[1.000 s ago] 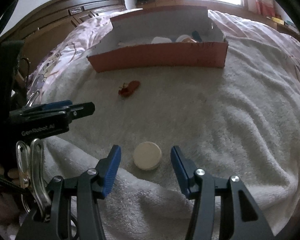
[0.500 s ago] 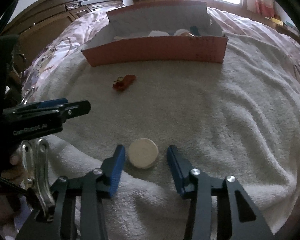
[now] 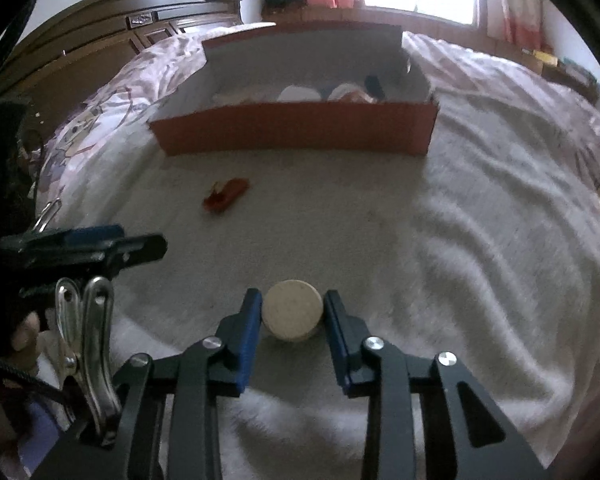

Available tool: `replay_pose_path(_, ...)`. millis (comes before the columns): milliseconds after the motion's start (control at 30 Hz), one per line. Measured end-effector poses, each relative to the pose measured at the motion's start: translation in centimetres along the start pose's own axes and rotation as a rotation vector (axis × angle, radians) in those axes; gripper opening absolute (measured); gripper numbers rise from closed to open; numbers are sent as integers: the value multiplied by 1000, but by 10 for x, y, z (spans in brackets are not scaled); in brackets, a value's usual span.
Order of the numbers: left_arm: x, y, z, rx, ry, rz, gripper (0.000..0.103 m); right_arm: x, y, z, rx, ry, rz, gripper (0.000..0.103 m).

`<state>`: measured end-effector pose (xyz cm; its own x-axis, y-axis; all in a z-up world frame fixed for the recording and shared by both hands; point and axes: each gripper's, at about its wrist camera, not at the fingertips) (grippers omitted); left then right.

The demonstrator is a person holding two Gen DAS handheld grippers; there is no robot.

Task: Organize rigid objects
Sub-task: 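Grasp the cream round disc with the right gripper, then grasp the small red figure with the left gripper while the right holds the disc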

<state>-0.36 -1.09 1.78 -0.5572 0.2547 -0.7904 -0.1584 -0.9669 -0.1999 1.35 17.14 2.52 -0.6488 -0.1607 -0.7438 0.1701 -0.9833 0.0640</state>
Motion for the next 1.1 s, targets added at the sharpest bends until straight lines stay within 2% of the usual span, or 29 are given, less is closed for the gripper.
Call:
replay_pose_path(167, 4, -18, 10, 67, -23, -4, 67, 7, -16, 16, 43, -19, -6, 33)
replay_pose_path(400, 19, -38, 32, 118, -49, -10, 54, 22, -32, 20, 111, -21, 0, 33)
replay_pose_path(533, 34, -46, 35, 154, -31, 5, 47, 24, -33, 19, 120, -41, 11, 33)
replay_pose_path(800, 41, -54, 34, 196, -52, 55, 46, 26, -29, 14, 111, -71, -2, 33)
replay_pose_path(933, 38, -59, 33, 211, -58, 54, 24, 25, -29, 13, 107, -79, -5, 33)
replay_pose_path(1100, 37, -63, 29, 225, -64, 59, 22, 25, -29, 11, 103, -84, -9, 33)
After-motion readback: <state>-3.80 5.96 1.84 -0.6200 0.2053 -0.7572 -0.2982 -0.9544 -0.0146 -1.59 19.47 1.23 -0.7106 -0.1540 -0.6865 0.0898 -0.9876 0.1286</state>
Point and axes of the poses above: each gripper's, at about its wrist camera, not at the fingertips, and x roughly the way its jaws point, y to its left, z to its top, and after that the axes turned 2 degrees about -z, right-handed
